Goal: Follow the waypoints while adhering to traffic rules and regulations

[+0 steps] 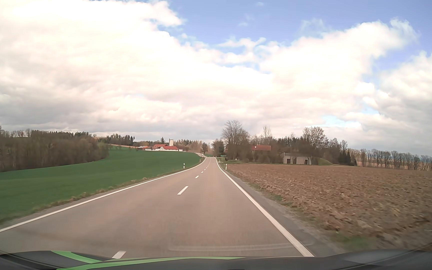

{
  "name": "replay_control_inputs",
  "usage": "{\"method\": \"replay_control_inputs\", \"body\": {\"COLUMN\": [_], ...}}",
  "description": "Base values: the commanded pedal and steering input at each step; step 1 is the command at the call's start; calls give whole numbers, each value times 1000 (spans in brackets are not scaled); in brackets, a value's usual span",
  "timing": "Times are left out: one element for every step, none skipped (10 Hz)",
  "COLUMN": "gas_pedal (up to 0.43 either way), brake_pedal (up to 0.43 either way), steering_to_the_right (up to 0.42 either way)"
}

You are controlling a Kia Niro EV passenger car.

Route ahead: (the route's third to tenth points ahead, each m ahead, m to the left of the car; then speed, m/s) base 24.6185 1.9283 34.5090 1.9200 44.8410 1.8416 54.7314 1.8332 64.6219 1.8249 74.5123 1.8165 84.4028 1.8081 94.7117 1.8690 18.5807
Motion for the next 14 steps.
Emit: {"method": "replay_control_inputs", "body": {"gas_pedal": [87,87,87,87,87,87,87,87,87,87,87,87,87,87], "brake_pedal": [0,0,0,0,0,0,0,0,0,0,0,0,0,0], "steering_to_the_right": [-3,-3,-3,-3,-2,0,0,0,1,0,0,0,0,0]}}
